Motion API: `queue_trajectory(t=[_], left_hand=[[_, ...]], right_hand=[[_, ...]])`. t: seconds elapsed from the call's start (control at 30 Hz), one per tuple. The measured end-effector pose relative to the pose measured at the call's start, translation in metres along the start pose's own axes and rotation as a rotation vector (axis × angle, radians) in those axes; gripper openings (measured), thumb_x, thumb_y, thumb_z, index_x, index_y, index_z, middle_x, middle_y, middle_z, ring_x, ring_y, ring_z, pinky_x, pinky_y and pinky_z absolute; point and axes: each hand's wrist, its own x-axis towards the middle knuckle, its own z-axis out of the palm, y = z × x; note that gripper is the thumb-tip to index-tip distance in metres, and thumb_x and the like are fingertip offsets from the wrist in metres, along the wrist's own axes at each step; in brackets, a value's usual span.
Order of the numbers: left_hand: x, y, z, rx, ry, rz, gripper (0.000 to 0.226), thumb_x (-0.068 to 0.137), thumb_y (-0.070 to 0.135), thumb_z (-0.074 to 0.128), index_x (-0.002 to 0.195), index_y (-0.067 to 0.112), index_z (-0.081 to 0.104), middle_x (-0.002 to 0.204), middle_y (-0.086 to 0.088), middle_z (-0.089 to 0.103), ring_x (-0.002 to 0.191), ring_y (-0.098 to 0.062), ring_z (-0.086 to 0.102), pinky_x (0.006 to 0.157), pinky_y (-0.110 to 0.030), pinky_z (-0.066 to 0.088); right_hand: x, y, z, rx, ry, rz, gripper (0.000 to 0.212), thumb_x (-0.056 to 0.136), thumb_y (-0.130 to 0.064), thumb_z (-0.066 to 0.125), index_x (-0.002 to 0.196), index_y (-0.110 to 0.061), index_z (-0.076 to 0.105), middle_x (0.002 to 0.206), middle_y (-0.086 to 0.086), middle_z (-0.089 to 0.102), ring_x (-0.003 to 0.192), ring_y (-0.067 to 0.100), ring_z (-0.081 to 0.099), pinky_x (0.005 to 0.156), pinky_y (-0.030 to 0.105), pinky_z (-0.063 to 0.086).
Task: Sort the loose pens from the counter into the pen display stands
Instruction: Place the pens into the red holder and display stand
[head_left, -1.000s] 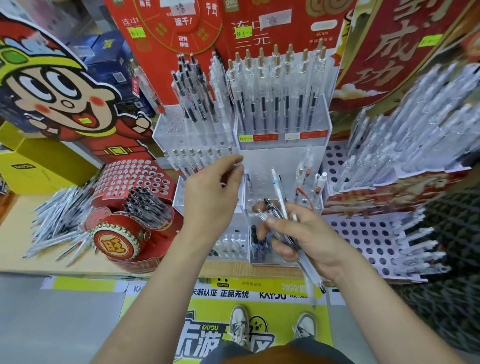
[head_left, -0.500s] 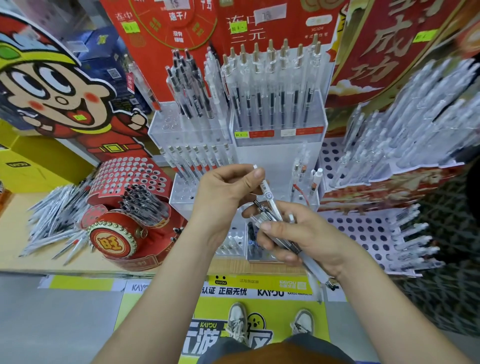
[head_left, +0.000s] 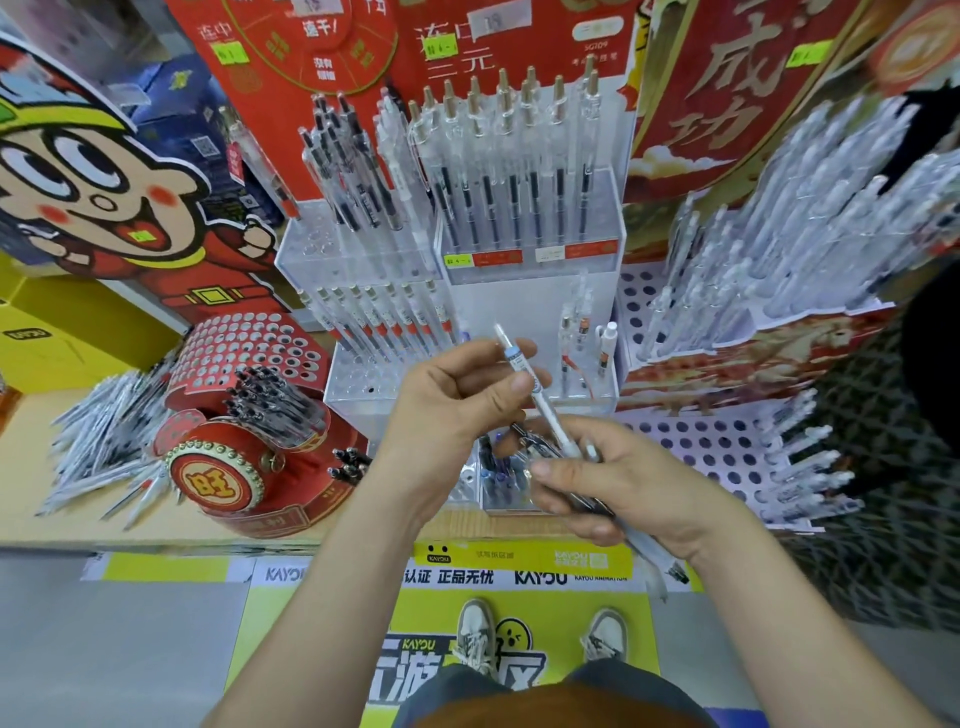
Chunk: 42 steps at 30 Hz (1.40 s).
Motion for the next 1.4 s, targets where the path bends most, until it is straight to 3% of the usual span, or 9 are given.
queue_trajectory(t=[0.1,0.23,0.37,0.43,0.57,0.63,0.93,1.23,1.4], left_hand=[[-0.004,-0.007,0.006,0.060,0.125,0.058,0.024,0.068,0.016,0.071,0.091,0.012,0.068,0.080,-0.003,0.074,0.074,-0.015,0.069,0.063,-0.029,0.054],[-0.007,-0.013,0.000,-0.124,0.369,0.096,0.014,0.071,0.016,0.069,0.083,0.014,0.063,0.069,0.001,0.071,0.065,-0.013,0.066,0.066,-0.026,0.055],[-0.010,-0.011,-0.015,-0.062,0.470,0.184,0.026,0.087,0.003,0.062,0.111,0.011,0.059,0.072,0.002,0.072,0.069,-0.011,0.067,0.068,-0.024,0.054],[-0.014,-0.006,-0.018,0.081,0.426,0.240,0.036,0.088,-0.003,0.060,0.118,0.017,0.055,0.074,-0.002,0.073,0.073,-0.013,0.068,0.069,-0.024,0.055],[-0.024,-0.015,0.002,0.224,0.243,0.245,0.027,0.086,-0.002,0.061,0.102,0.020,0.058,0.076,-0.006,0.074,0.068,-0.014,0.066,0.069,-0.026,0.055],[-0.020,-0.052,0.078,0.206,-0.032,0.115,0.020,0.087,0.004,0.061,0.096,0.022,0.061,0.076,-0.005,0.074,0.067,-0.020,0.065,0.069,-0.030,0.056],[-0.003,-0.075,0.120,0.390,-0.029,0.144,0.017,0.083,0.006,0.071,0.090,0.022,0.072,0.081,0.013,0.070,0.071,-0.007,0.064,0.067,-0.020,0.052],[0.019,-0.118,0.142,0.605,-0.132,0.150,0.014,0.084,0.010,0.071,0.097,0.012,0.075,0.096,0.001,0.074,0.074,0.002,0.065,0.076,-0.022,0.054],[0.022,-0.128,0.144,0.657,-0.141,0.150,0.014,0.084,0.011,0.072,0.097,0.013,0.076,0.085,0.011,0.071,0.075,-0.008,0.068,0.076,-0.032,0.055]], right_hand=[[-0.002,0.005,-0.002,-0.079,0.054,0.045,0.020,0.098,-0.013,0.055,0.117,-0.012,0.058,0.063,0.003,0.048,0.038,0.010,0.033,0.039,0.020,0.023],[-0.008,0.013,-0.005,-0.155,0.123,0.094,0.021,0.097,-0.018,0.058,0.116,-0.012,0.061,0.059,0.000,0.045,0.039,0.010,0.032,0.040,0.021,0.023],[-0.018,0.018,-0.015,-0.136,0.284,0.142,0.012,0.095,-0.016,0.061,0.103,-0.016,0.069,0.053,-0.004,0.036,0.043,0.011,0.030,0.043,0.024,0.022],[-0.015,0.021,-0.018,-0.108,0.358,0.129,0.013,0.097,-0.014,0.057,0.094,-0.012,0.069,0.051,-0.003,0.032,0.043,0.012,0.030,0.046,0.026,0.022],[-0.025,0.016,-0.018,-0.054,0.464,0.114,0.019,0.101,-0.016,0.049,0.089,-0.007,0.060,0.051,-0.001,0.029,0.039,0.014,0.034,0.041,0.025,0.028],[-0.096,0.026,-0.048,0.046,0.728,0.069,0.016,0.101,-0.017,0.048,0.093,-0.006,0.056,0.053,0.000,0.030,0.038,0.015,0.033,0.039,0.023,0.030],[-0.139,0.018,-0.094,-0.095,1.136,-0.174,0.021,0.096,-0.006,0.056,0.079,-0.017,0.056,0.046,-0.007,0.032,0.037,0.010,0.025,0.038,0.017,0.020],[-0.151,0.042,-0.105,-0.043,1.164,-0.087,0.021,0.096,-0.003,0.054,0.082,-0.018,0.060,0.054,-0.004,0.034,0.041,0.010,0.026,0.040,0.019,0.020],[-0.153,0.040,-0.100,0.015,1.112,-0.098,0.018,0.096,-0.002,0.052,0.088,-0.015,0.061,0.061,0.002,0.045,0.043,0.012,0.030,0.039,0.020,0.022]])
